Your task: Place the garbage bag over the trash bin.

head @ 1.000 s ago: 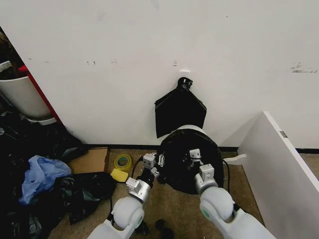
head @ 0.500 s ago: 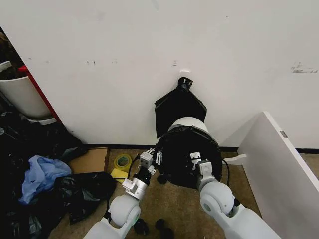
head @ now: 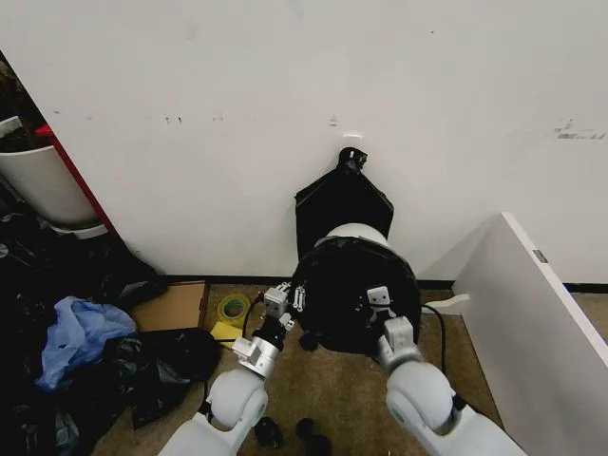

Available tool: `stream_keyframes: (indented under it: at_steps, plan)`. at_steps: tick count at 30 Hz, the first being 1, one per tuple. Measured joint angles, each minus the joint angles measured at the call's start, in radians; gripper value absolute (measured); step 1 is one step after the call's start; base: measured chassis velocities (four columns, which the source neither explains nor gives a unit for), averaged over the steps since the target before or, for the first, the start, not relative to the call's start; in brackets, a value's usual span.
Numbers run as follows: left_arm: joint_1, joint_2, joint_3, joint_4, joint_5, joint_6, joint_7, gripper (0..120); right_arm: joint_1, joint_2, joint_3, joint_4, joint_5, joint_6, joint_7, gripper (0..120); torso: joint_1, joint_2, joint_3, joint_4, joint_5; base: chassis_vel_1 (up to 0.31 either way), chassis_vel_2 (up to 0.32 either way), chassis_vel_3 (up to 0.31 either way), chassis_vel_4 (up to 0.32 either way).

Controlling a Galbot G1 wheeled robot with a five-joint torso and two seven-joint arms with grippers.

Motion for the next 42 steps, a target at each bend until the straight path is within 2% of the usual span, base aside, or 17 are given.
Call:
stream_keyframes:
  at_steps: [1, 3, 5, 8, 9, 10, 11, 12, 14, 15, 20, 21, 24, 34, 42]
  plan:
    - [-0.007, 0.002, -0.009, -0.004, -0.038, 0.037, -0.016, 2, -0.021, -0.009, 0.007, 0.001, -0.033, 0.112, -0.078, 16, 0.000, 0.000, 0.000, 0.0001, 0.0000, 0.000, 0.000, 0.000, 0.000]
    - [-0.015, 0.004, -0.019, -0.011, -0.076, 0.087, -0.033, 2, -0.039, -0.014, 0.016, 0.003, -0.052, 0.193, -0.146, 25, 0.000, 0.000, 0.000, 0.0001, 0.0000, 0.000, 0.000, 0.000, 0.000]
    - [-0.019, 0.009, -0.031, -0.030, -0.143, 0.166, -0.065, 2, -0.055, -0.018, 0.026, 0.010, -0.055, 0.267, -0.215, 33, 0.000, 0.000, 0.000, -0.0002, 0.0000, 0.000, 0.000, 0.000, 0.000]
    - [-0.015, 0.013, -0.043, -0.056, -0.230, 0.247, -0.104, 2, -0.058, -0.015, 0.026, 0.018, -0.044, 0.297, -0.231, 41, 0.000, 0.000, 0.000, 0.0002, 0.0000, 0.000, 0.000, 0.000, 0.000]
    - [-0.014, 0.014, -0.050, -0.066, -0.281, 0.286, -0.128, 2, -0.061, -0.011, 0.026, 0.023, -0.042, 0.298, -0.221, 44, 0.000, 0.000, 0.000, 0.0003, 0.0000, 0.000, 0.000, 0.000, 0.000]
    - [-0.016, 0.015, -0.062, -0.078, -0.372, 0.352, -0.170, 2, -0.076, 0.002, 0.028, 0.035, -0.065, 0.281, -0.145, 51, 0.000, 0.000, 0.000, 0.0004, 0.0000, 0.000, 0.000, 0.000, 0.000]
    - [-0.018, 0.015, -0.066, -0.079, -0.397, 0.369, -0.183, 2, -0.081, 0.006, 0.029, 0.038, -0.078, 0.274, -0.116, 51, 0.000, 0.000, 0.000, 0.0004, 0.0000, 0.000, 0.000, 0.000, 0.000]
    - [-0.023, 0.015, -0.079, -0.080, -0.453, 0.410, -0.210, 2, -0.097, 0.020, 0.034, 0.048, -0.121, 0.252, -0.015, 57, 0.000, 0.000, 0.000, 0.0001, -0.0001, 0.000, 0.000, 0.000, 0.000]
    - [-0.027, 0.015, -0.094, -0.080, -0.485, 0.436, -0.226, 2, -0.106, 0.028, 0.038, 0.053, -0.137, 0.244, 0.029, 61, 0.000, 0.000, 0.000, -0.0001, -0.0003, 0.000, 0.000, 0.000, 0.000]
    - [-0.031, 0.015, -0.121, -0.079, -0.523, 0.465, -0.246, 2, -0.119, 0.042, 0.046, 0.059, -0.161, 0.236, 0.097, 67, 0.000, 0.000, 0.000, -0.0003, -0.0002, 0.000, 0.000, 0.000, 0.000]
    - [-0.039, 0.008, -0.237, -0.065, -0.620, 0.497, -0.290, 2, -0.134, 0.087, 0.051, 0.055, -0.251, 0.155, 0.292, 88, 0.000, 0.000, 0.000, 0.0006, -0.0001, 0.000, 0.000, 0.000, 0.000]
    - [-0.039, 0.008, -0.237, -0.065, -0.620, 0.497, -0.290, 2, -0.134, 0.087, 0.051, 0.055, -0.251, 0.155, 0.292, 88, 0.000, 0.000, 0.000, 0.0006, -0.0001, 0.000, 0.000, 0.000, 0.000]
    - [-0.050, 0.002, -0.275, -0.062, -0.661, 0.502, -0.299, 2, -0.139, 0.101, 0.046, 0.041, -0.215, 0.124, 0.325, 98, 0.000, 0.000, 0.000, 0.0000, 0.0001, 0.000, 0.000, 0.000, 0.000]
    - [-0.035, -0.004, -0.292, -0.097, -0.713, 0.521, -0.302, 2, -0.098, 0.124, 0.016, 0.003, 0.084, 0.101, 0.265, 100, 0.000, 0.000, 0.000, 0.0001, 0.0000, 0.000, 0.000, 0.000, 0.000]
    - [-0.017, -0.006, -0.294, -0.142, -0.743, 0.558, -0.304, 2, -0.053, 0.153, 0.039, -0.072, 0.094, 0.114, 0.236, 100, 0.000, 0.000, 0.000, 0.0001, 0.0001, 0.000, 0.000, 0.000, 0.000]
